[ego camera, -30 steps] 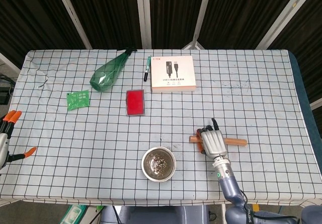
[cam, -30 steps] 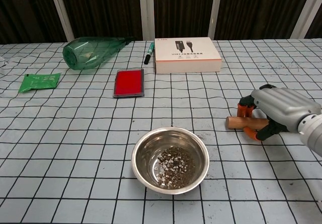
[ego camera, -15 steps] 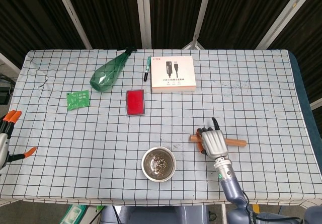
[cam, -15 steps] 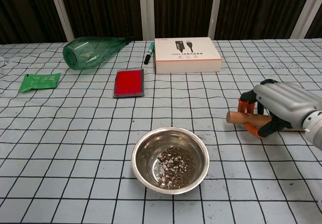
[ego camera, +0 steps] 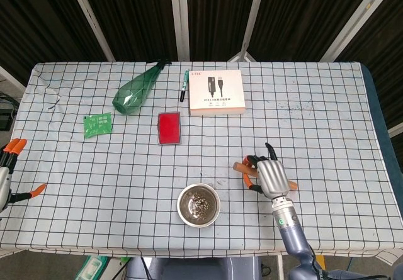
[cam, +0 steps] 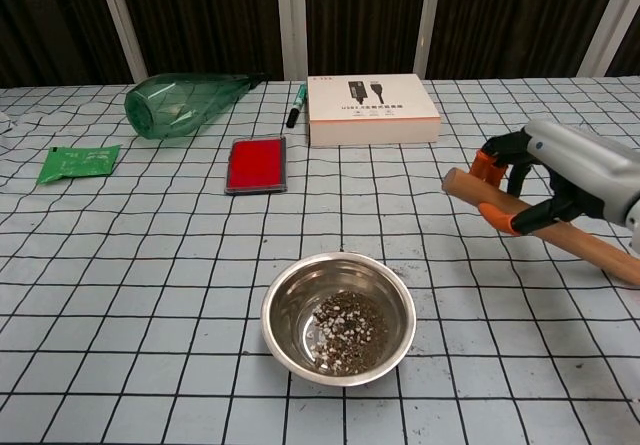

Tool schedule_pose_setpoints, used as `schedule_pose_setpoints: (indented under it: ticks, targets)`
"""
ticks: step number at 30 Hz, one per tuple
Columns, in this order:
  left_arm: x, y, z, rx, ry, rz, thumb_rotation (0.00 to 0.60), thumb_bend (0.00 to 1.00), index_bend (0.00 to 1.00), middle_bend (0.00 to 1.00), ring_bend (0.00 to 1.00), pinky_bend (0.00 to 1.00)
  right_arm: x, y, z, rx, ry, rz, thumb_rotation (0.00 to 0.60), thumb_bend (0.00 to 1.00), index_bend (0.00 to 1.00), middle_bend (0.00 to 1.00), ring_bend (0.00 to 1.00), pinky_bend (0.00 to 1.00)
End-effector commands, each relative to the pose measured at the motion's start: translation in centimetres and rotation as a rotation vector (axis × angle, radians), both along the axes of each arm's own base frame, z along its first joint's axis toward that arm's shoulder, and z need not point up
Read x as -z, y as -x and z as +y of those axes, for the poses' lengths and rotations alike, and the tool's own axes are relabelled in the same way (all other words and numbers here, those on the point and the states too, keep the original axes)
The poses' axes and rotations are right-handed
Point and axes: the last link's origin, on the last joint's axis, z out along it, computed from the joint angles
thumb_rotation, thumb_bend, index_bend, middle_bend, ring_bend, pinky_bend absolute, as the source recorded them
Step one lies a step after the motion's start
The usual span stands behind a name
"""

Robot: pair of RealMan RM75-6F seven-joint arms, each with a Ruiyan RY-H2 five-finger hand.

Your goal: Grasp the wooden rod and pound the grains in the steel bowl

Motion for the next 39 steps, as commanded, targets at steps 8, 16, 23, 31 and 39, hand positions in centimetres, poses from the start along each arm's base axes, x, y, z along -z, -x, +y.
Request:
schedule_pose_setpoints:
  ticks: [8, 16, 23, 31, 39]
  targets:
    - [0.1, 0.0, 0.0, -0.008, 0.000, -0.006, 0.600, 0.02, 0.00, 0.00, 0.00, 0.00, -3.1, -0.3, 0.3, -0.018, 0.067, -0.181, 0.600, 0.52, 0.76, 0.65, 0.52, 0.00]
    - [0.2, -0.1, -0.1, -0.013, 0.005, -0.014, 0.600, 0.02, 0.00, 0.00, 0.00, 0.00, -3.9, -0.6, 0.7, 0.004, 0.082, -0.378, 0.600, 0.52, 0.76, 0.65, 0.52, 0.00]
    - [0.1, -0.1, -0.1, -0.012, 0.000, -0.019, 0.600, 0.02, 0.00, 0.00, 0.00, 0.00, -4.3, -1.1, 1.1, 0.006, 0.108, -0.593, 0.600, 0.52, 0.76, 0.65, 0.52, 0.00]
    - [0.0, -0.1, 0.0, 0.006, -0.015, -0.011, 0.600, 0.02, 0.00, 0.00, 0.00, 0.00, -3.8, -2.5, 2.2, -0.126, 0.147, -0.783, 0.600, 0.52, 0.76, 0.65, 0.52, 0.00]
    - [0.0, -0.1, 0.0, 0.004, -0.021, -0.014, 0.600, 0.02, 0.00, 0.00, 0.00, 0.00, -2.9, -4.2, 3.2, -0.244, 0.169, -0.897, 0.600, 0.52, 0.77, 0.66, 0.52, 0.00]
